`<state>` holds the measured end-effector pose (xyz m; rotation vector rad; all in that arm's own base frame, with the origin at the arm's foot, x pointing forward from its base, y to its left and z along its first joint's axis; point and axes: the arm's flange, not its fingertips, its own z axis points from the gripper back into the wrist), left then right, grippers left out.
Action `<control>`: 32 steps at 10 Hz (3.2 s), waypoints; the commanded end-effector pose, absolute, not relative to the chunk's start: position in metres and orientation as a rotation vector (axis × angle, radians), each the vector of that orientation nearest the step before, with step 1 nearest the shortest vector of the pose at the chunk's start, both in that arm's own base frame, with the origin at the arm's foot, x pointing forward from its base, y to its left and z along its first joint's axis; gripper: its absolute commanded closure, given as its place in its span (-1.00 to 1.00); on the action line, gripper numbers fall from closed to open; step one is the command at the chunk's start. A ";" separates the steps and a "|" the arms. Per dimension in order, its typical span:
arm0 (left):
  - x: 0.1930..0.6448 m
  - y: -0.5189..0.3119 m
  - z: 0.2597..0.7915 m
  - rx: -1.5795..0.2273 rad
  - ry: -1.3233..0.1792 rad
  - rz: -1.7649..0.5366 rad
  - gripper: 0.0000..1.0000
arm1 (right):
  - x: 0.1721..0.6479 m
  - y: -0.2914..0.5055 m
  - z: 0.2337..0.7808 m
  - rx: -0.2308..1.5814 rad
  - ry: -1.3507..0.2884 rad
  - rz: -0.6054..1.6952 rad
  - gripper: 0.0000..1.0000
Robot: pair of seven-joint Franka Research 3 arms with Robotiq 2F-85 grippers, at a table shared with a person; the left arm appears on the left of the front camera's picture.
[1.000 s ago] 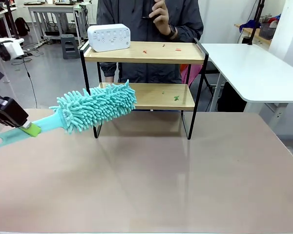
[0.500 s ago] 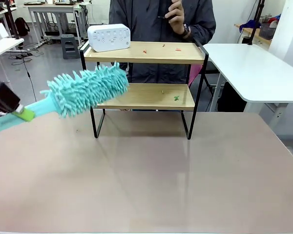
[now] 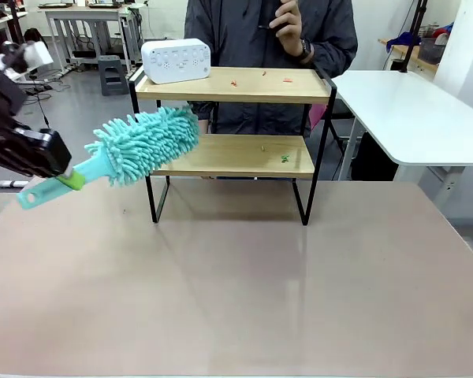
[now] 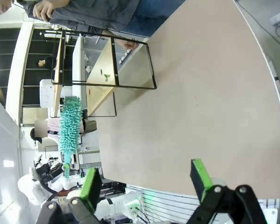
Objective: Clean the shelf.
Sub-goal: Clean the specific tier of the Shelf with the Duster once objects are removed.
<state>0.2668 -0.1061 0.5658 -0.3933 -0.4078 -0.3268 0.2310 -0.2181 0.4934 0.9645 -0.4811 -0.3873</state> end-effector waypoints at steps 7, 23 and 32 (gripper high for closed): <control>0.328 -0.159 0.556 -0.267 -0.470 -0.164 0.74 | 0.232 -0.218 0.494 0.977 -0.506 -0.367 -1.00; 0.380 -0.295 0.521 -0.197 -0.468 -0.237 0.74 | 0.232 -0.218 0.494 0.977 -0.506 -0.367 -1.00; 0.365 -0.318 0.532 -0.288 -0.363 -0.609 0.74 | 0.232 -0.218 0.494 0.977 -0.506 -0.367 -1.00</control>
